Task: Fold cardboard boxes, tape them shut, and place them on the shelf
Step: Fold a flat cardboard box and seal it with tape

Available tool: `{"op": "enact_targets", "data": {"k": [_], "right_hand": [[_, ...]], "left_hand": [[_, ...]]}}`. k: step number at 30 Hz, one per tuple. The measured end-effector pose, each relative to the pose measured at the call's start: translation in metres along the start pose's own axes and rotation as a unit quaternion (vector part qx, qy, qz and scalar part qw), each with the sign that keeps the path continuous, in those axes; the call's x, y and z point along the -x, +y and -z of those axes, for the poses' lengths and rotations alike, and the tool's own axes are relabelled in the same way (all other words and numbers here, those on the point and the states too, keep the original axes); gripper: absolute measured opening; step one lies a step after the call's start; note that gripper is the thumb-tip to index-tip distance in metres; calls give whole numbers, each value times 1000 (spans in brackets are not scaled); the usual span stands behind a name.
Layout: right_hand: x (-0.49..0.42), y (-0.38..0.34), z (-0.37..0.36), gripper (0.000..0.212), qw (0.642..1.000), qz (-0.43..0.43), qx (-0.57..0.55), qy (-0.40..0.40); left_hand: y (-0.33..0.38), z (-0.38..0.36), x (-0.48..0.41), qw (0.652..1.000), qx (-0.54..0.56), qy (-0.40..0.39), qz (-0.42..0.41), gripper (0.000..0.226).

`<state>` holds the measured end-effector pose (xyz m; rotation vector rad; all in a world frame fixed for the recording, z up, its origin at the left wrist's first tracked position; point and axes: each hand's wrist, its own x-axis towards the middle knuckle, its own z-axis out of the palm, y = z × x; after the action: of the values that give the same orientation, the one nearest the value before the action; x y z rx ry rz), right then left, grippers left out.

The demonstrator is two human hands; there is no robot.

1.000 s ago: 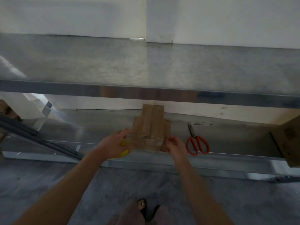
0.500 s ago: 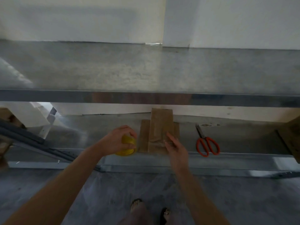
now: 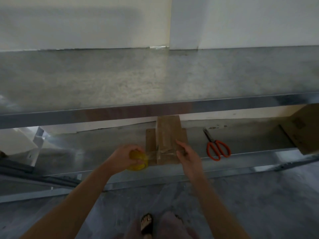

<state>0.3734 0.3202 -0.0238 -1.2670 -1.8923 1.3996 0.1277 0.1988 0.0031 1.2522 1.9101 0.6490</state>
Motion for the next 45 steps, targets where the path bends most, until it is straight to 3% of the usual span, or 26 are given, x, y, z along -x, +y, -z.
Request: {"op": "enact_targets", "data": {"k": [5,8,12,16,19,22,29,33,39,43,45], "right_hand": [[2,9,23,46,985,79,151,-26],[-5,34,50,66,970,58,234,-9],[-32,82,97,60,924,42,374,63],[-59,107,136,56,912,-37,408,3],[-67,103,139,56,861,-63,503,-45],[-67,94,130,48,815,-69,574,-32],[-90,91,131,33,818,-104,564,-31],[-72,74,137,37,858,-131,496,17],[26,22,110,40,893,-81,441,45],[106,-10,67,44,952,-41,290,85],[134,-18,43,38,967,-68,237,60]], "left_hand": [[10,-2,1,999,-38,16,-24,33],[18,-10,2,998,-48,31,-11,37],[25,-20,4,996,-70,51,2,41],[31,-29,8,994,-78,70,34,42],[36,-32,8,992,-80,86,55,42],[41,-32,11,989,-89,96,68,42],[51,-23,14,987,-102,102,69,37],[46,-16,18,988,-99,103,53,38],[36,-8,18,994,-90,54,27,38],[37,-2,23,997,-81,21,3,35],[36,0,24,997,-76,11,6,39]]}}
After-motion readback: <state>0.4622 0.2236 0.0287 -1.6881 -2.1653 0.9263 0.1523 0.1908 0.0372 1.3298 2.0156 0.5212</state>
